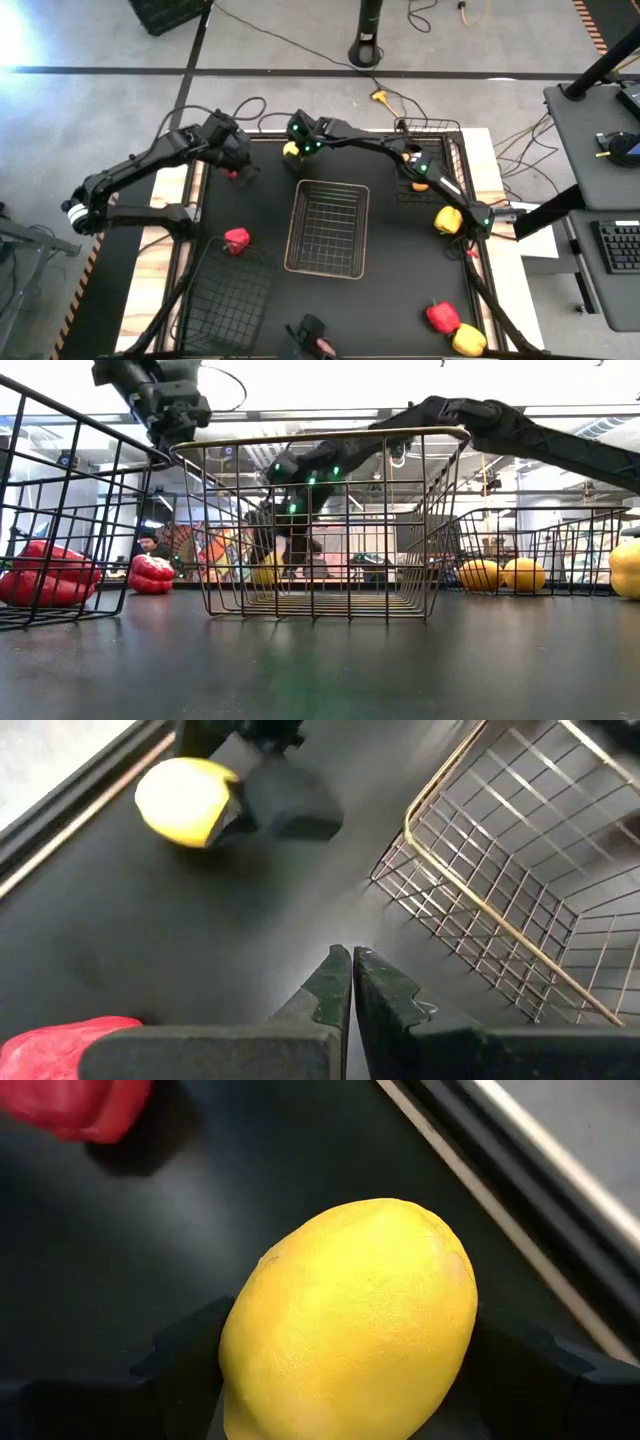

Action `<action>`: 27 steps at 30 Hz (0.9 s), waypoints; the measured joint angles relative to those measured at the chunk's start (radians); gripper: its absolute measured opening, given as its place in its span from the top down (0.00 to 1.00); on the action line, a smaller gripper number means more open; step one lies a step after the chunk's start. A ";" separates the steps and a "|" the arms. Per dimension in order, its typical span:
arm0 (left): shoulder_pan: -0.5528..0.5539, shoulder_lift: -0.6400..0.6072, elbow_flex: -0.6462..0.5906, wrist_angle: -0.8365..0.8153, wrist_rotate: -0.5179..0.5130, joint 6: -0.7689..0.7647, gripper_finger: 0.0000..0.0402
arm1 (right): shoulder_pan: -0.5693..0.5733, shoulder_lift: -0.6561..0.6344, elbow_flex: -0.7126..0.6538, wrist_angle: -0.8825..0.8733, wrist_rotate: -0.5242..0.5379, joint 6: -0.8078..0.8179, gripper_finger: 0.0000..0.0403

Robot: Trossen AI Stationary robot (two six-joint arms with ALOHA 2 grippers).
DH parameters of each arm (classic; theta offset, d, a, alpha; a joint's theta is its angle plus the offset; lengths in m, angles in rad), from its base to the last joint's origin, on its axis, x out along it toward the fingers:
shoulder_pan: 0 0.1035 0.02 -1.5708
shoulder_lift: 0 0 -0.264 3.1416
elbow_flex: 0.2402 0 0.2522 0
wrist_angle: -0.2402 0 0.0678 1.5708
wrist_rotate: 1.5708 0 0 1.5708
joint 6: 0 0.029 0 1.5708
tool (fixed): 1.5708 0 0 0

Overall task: Sort produce into baskets
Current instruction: Put the lemon into the top black wire basket

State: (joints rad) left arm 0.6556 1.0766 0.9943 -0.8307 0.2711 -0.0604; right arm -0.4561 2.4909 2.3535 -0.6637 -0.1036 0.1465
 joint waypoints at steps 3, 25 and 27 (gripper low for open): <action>0.000 -0.033 0.000 0.005 0.000 0.000 1.00 | 0.000 -0.080 0.000 -0.084 -0.005 0.000 0.18; 0.000 -0.030 0.000 0.335 0.020 0.026 1.00 | 0.114 -0.685 -0.259 -0.906 0.395 0.365 0.18; 0.000 -0.018 0.000 0.334 0.033 0.029 1.00 | 0.115 -0.761 -0.392 -0.904 0.425 0.434 0.18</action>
State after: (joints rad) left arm 0.6552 1.0589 0.9943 -0.4970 0.3044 -0.0310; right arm -0.3410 1.7298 1.9619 -1.5674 0.3209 0.5808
